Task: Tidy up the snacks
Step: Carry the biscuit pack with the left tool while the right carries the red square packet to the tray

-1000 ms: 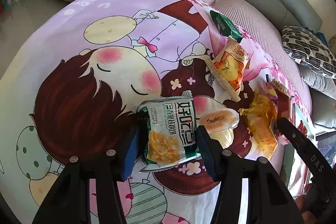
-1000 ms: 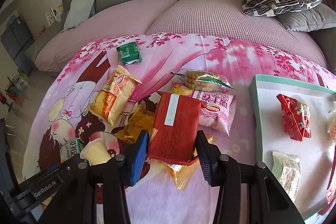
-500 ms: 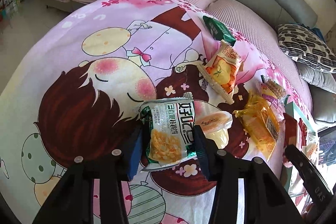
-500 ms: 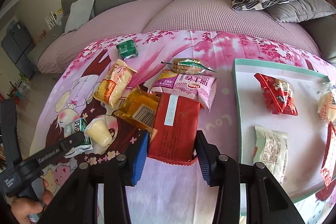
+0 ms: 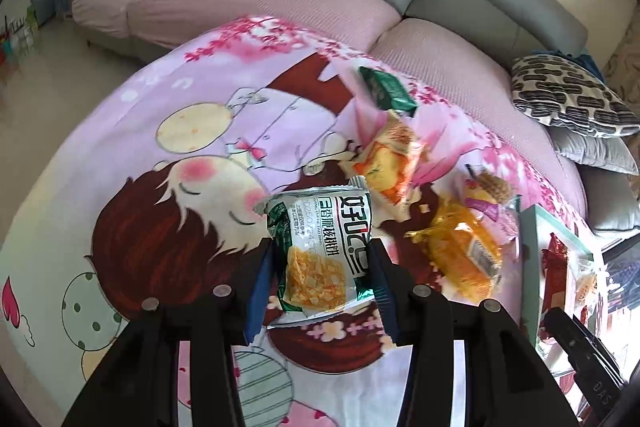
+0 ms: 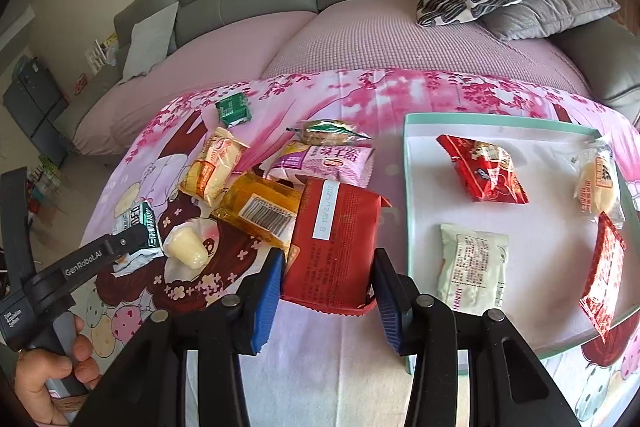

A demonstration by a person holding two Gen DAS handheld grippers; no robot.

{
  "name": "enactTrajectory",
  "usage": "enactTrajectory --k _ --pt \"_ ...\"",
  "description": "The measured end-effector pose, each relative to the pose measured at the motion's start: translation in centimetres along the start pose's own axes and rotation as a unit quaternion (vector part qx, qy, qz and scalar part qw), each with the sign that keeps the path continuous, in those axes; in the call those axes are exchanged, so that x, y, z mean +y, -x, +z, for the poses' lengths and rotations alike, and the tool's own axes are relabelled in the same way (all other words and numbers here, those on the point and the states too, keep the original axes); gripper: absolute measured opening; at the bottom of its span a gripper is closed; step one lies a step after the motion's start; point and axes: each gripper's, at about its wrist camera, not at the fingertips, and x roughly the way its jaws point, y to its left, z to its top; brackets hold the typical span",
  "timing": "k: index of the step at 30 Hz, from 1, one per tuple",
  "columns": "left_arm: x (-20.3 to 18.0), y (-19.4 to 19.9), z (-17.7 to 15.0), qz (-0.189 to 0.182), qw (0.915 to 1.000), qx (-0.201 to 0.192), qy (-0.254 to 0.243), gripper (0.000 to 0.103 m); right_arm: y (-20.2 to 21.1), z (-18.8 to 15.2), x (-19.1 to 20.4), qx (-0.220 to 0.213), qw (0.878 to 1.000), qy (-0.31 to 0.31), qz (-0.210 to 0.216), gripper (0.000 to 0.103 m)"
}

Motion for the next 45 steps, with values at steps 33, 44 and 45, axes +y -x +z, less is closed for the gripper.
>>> enactTrajectory --k 33,44,45 --pt "-23.0 1.8 -6.0 -0.125 0.9551 -0.012 -0.268 0.048 7.6 1.5 -20.3 -0.100 0.968 -0.206 -0.103 0.047" --pt "-25.8 -0.5 -6.9 -0.124 0.9488 0.019 -0.290 0.048 6.1 1.7 -21.2 -0.090 0.970 -0.206 -0.088 0.047" --pt "-26.0 -0.7 -7.0 -0.125 0.9484 0.023 -0.291 0.048 6.0 1.7 -21.2 -0.089 0.971 -0.205 -0.089 0.047"
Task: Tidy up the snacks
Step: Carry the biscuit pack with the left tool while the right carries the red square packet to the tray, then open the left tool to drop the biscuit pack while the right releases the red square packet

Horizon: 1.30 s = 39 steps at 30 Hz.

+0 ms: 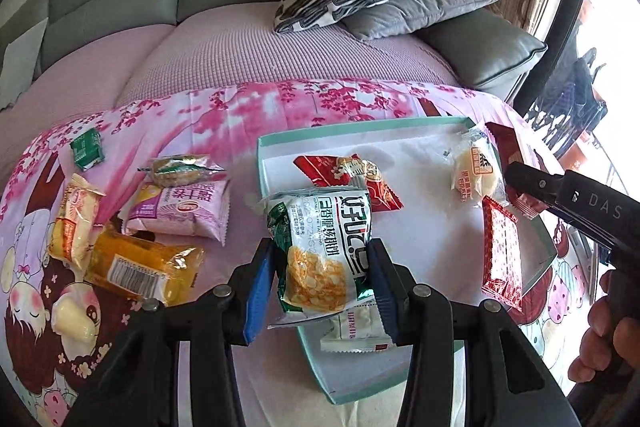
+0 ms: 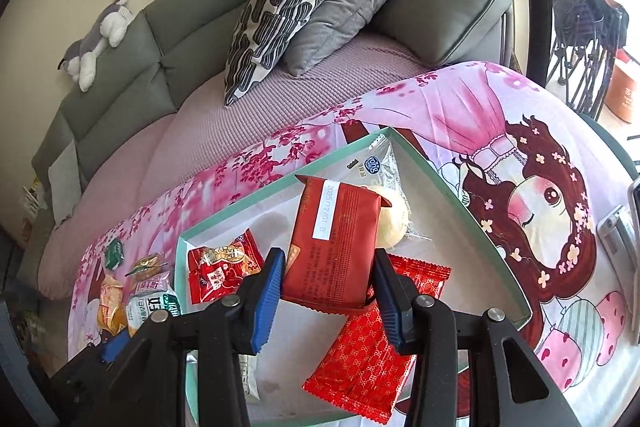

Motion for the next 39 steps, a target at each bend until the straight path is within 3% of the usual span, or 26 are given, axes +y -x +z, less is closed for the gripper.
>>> enactTrajectory --k 20,39 --pt "-2.9 -4.0 1.8 -0.006 0.9992 0.027 -0.027 0.048 -2.9 0.0 0.8 0.021 1.000 0.019 0.013 0.047" --pt "-0.4 -5.7 1.8 0.008 0.9989 0.045 0.006 0.048 -5.1 -0.7 1.3 0.043 0.998 0.038 0.005 0.044"
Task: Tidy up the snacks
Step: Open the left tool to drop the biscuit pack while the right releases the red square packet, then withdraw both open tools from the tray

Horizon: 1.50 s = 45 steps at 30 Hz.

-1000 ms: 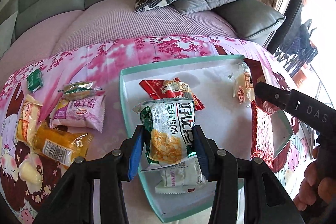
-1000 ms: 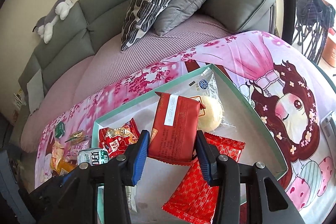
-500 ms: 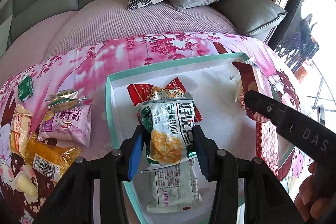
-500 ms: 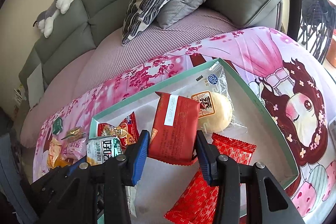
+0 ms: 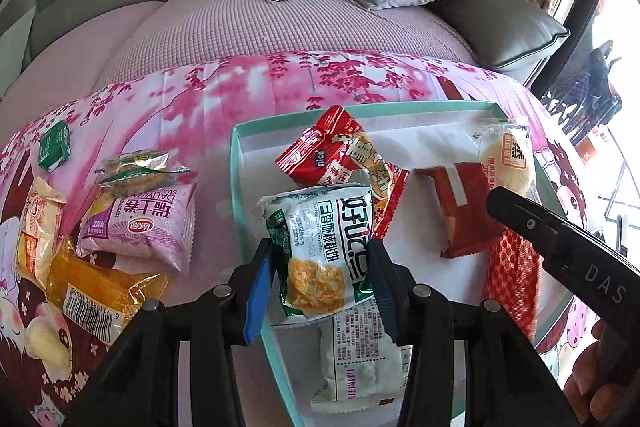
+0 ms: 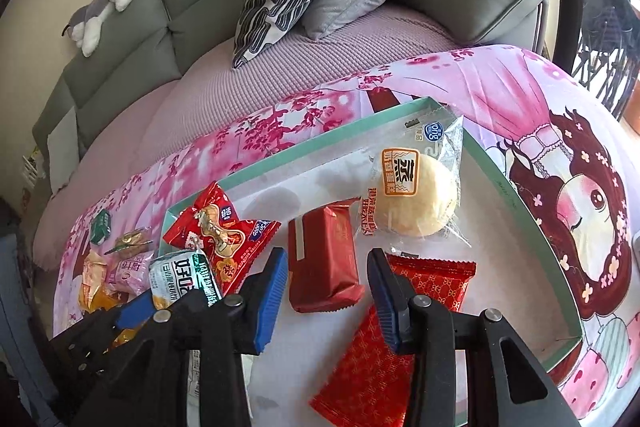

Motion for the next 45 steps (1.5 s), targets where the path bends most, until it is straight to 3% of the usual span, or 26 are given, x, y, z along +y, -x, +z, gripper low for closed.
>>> enactTrajectory --k 13,25,30,41,45 --pt "0.1 -0.3 0.0 0.006 0.9999 0.011 0.008 0.048 -0.6 -0.4 0.3 0.026 1.000 0.004 -0.007 0.044" --pt "0.0 1.3 -0.1 0.008 0.9999 0.005 0.011 0.061 -0.4 -0.4 0.5 0.032 0.999 0.010 -0.014 0.045" --pt "1.2 2.7 -0.3 -0.003 0.9989 0.001 0.046 0.061 0.7 -0.3 1.0 0.028 0.999 0.032 -0.033 0.048" --pt "4.4 4.3 -0.6 0.030 0.9937 -0.028 0.104 0.061 2.1 -0.4 1.5 0.022 0.998 0.046 -0.037 0.048" --pt "4.9 3.8 -0.7 0.036 0.9918 -0.019 0.121 0.069 1.4 -0.6 1.2 0.031 0.998 0.042 -0.037 0.053"
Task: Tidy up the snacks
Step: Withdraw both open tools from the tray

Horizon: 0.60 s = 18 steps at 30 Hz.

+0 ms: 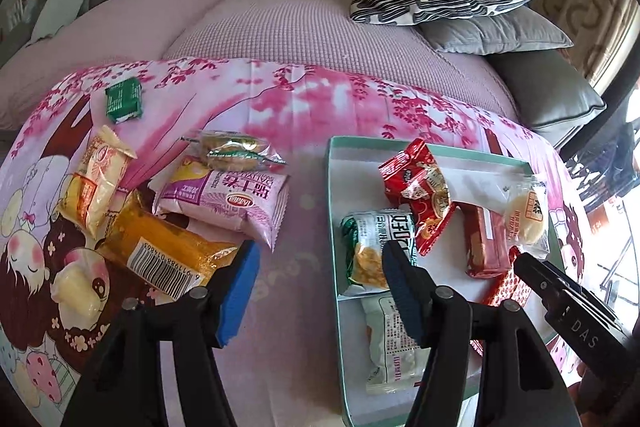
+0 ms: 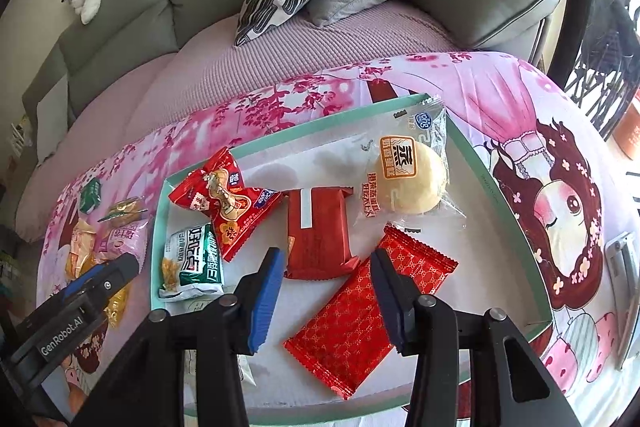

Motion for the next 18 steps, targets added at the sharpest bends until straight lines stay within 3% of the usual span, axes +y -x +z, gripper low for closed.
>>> enactTrajectory --k 3,12,15,18 --pt "0.2 0.0 -0.1 0.011 0.9999 -0.003 0.008 0.084 -0.4 -0.1 -0.2 0.005 1.000 -0.002 -0.001 0.065" --pt "1.0 -0.2 -0.3 0.067 0.9974 -0.019 0.015 0.089 -0.7 -0.1 -0.2 0.002 1.000 0.001 0.000 0.090" --pt "1.3 -0.2 -0.3 0.077 0.9966 -0.024 0.020 0.101 -0.7 -0.1 0.0 0.001 1.000 0.005 -0.001 0.098" --pt "1.4 -0.1 -0.4 0.085 0.9958 -0.030 0.019 0.101 -0.5 -0.1 0.1 -0.005 1.000 0.012 -0.005 0.103"
